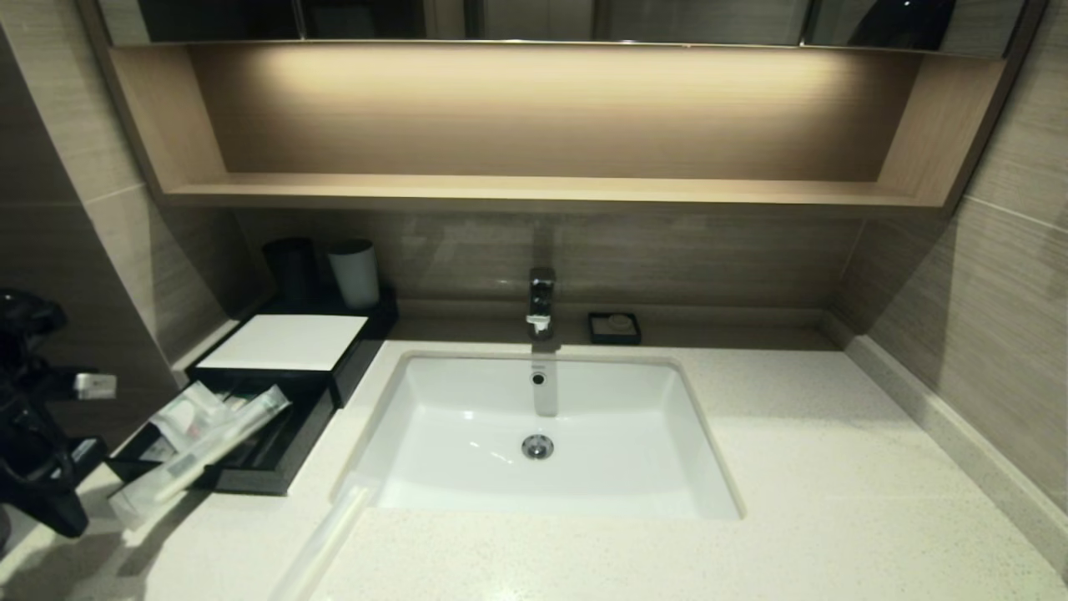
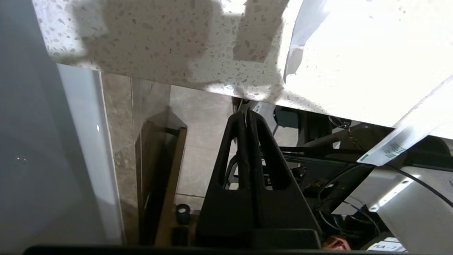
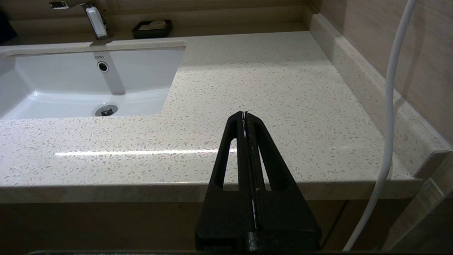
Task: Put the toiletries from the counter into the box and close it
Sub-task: Place the bathroom toiletry into the drawer
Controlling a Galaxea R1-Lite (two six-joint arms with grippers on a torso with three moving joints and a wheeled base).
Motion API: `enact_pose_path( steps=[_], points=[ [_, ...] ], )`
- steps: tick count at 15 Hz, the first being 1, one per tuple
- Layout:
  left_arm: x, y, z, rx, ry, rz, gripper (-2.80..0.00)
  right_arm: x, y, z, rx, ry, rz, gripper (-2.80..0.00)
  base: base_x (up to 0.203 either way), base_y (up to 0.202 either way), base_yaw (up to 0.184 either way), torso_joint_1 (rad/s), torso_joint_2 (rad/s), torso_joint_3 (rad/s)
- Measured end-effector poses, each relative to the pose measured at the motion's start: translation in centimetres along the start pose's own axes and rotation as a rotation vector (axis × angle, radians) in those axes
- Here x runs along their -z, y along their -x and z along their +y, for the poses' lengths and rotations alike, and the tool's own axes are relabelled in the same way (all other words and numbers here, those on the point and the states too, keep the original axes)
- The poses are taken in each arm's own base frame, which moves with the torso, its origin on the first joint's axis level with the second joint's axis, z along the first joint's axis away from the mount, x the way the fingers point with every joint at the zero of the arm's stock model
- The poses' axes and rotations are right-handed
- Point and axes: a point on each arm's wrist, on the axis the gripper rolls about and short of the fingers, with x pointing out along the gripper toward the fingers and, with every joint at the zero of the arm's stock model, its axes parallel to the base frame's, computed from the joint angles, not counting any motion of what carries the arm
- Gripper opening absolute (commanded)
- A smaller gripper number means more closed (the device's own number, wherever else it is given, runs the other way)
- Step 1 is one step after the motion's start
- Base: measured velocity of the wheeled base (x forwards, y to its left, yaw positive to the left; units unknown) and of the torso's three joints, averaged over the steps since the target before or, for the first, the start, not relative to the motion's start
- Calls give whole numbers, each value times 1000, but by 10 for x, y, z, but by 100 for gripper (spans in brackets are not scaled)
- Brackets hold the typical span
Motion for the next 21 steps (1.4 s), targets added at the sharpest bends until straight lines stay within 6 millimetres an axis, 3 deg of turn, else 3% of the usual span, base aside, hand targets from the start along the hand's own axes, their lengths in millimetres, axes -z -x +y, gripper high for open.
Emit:
enact_pose_path(
  steps=[9,17,21],
  points=[
    [-7,-13,-6,37,-30,9,-280,0,0,0,0,1,0,-280,0,0,0,0,0,0],
    [-56,-41,-11,10,-90,-156,-280,0,0,0,0,1,0,-280,0,0,0,0,0,0],
    [-61,-45,-22,79,-126,-165,-280,0,0,0,1,0,0,-280,0,0,0,0,0,0]
  ],
)
